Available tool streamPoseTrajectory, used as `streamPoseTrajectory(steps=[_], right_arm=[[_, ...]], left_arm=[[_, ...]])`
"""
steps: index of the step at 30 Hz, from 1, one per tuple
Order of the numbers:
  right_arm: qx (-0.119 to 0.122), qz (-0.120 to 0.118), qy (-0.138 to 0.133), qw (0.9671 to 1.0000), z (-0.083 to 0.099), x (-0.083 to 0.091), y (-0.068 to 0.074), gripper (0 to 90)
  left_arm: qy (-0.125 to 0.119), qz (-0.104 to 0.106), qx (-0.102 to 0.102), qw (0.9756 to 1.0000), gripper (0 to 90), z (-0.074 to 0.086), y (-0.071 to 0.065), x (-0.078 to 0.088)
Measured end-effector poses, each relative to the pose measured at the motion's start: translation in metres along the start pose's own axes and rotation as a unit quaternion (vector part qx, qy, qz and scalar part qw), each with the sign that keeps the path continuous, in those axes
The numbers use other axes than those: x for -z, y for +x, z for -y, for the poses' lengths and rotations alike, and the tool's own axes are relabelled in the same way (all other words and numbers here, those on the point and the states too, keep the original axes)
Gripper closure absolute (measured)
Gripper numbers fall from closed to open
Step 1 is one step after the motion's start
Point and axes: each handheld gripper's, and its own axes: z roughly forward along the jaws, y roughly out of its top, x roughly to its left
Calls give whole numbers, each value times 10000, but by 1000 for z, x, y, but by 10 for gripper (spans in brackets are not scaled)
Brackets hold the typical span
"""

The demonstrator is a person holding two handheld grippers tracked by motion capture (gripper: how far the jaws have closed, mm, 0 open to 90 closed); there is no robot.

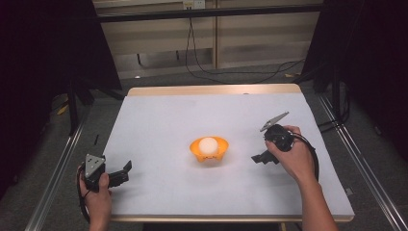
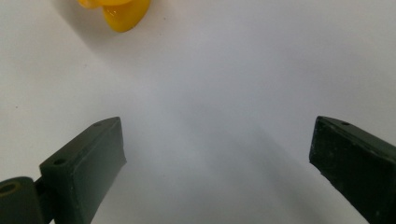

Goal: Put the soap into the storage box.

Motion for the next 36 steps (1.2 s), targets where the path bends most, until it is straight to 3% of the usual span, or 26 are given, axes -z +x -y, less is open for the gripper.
streamPoseTrajectory(steps=[22,36], right_arm=[[-411,144,-777,9960,47,14,-13,23],[-687,334,-1209,9897,75,18,-20,17]], left_arm=[[-9,4,-31,10000,0,0,-1,0],[-14,0,-35,10000,0,0,-1,0]])
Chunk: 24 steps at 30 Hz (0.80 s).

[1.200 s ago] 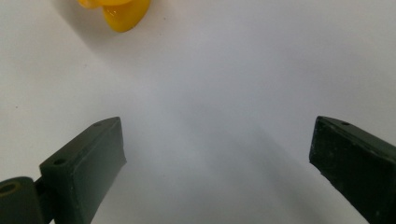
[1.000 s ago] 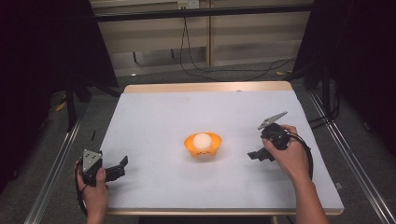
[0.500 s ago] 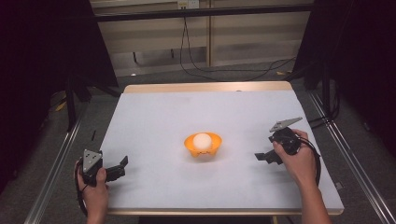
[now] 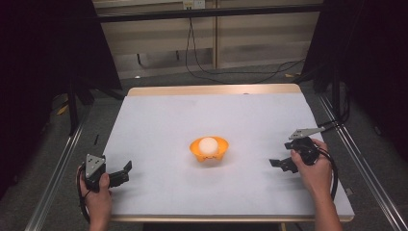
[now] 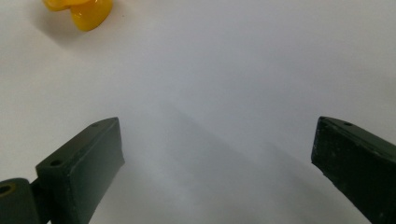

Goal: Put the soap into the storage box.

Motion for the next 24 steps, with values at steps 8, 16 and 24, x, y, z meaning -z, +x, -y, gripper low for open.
streamPoseTrajectory(steps=[8,16,24], right_arm=[[-242,158,-508,9983,20,13,-9,18],[-527,240,-964,9937,42,30,-15,18],[-724,317,-1223,9893,63,44,-20,13]], left_arm=[[-10,3,22,10000,0,0,0,0],[-8,2,12,10000,0,0,0,0],[-2,-33,-29,10000,0,0,0,1]])
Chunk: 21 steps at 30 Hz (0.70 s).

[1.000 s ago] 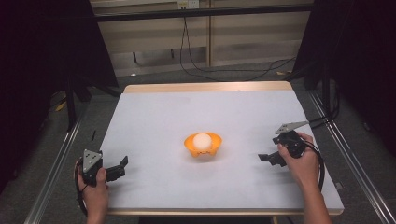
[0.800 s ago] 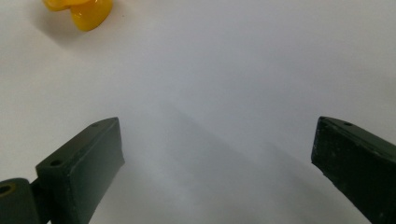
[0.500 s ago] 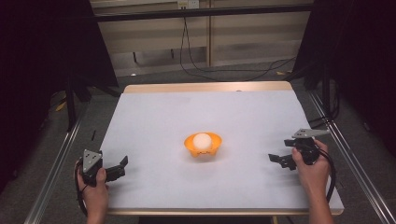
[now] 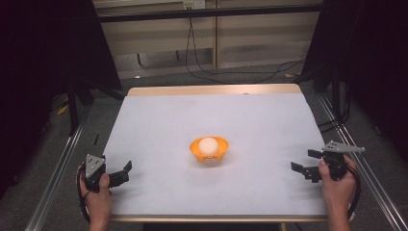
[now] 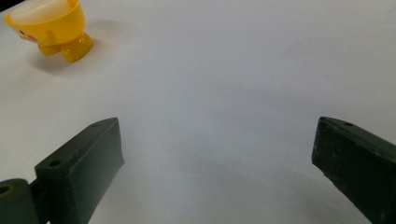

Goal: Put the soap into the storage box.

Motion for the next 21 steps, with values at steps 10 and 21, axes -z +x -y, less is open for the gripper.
streamPoseTrajectory(steps=[10,21], right_arm=[[-127,89,-272,9995,16,21,-2,8],[-288,227,-815,9960,33,43,-3,4]], left_arm=[[-21,17,-15,10000,1,0,0,0],[-29,17,-28,10000,1,0,0,1]])
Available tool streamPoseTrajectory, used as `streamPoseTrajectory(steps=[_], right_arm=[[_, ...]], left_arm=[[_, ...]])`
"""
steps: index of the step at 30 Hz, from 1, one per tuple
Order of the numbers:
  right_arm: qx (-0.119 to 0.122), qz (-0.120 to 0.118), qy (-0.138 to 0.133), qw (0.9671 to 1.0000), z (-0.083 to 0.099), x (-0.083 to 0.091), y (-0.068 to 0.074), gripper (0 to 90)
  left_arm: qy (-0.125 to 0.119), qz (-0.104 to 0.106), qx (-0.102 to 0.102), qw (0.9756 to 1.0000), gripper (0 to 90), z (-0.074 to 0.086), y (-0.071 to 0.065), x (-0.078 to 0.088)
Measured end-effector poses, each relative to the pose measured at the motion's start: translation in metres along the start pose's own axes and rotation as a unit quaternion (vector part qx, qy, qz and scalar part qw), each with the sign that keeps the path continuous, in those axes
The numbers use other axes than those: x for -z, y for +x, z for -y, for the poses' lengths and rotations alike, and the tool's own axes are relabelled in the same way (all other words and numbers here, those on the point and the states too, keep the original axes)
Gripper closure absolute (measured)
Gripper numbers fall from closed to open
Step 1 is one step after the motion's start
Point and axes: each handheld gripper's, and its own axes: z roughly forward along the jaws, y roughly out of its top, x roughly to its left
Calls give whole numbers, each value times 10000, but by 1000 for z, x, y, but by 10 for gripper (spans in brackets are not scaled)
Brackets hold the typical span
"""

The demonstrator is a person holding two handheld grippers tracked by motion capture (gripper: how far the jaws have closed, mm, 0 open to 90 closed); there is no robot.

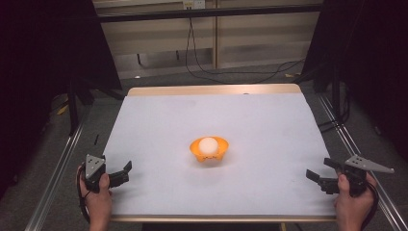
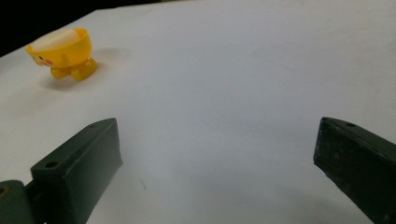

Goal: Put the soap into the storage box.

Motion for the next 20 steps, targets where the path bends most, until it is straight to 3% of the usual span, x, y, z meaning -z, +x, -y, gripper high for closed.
streamPoseTrajectory(steps=[6,20], right_arm=[[-150,-162,-211,9995,3,3,-3,0],[-7,-1,-150,9999,3,0,0,0]], left_arm=[[7,-1,6,10000,1,0,0,0],[29,-11,7,10000,1,0,0,-1]])
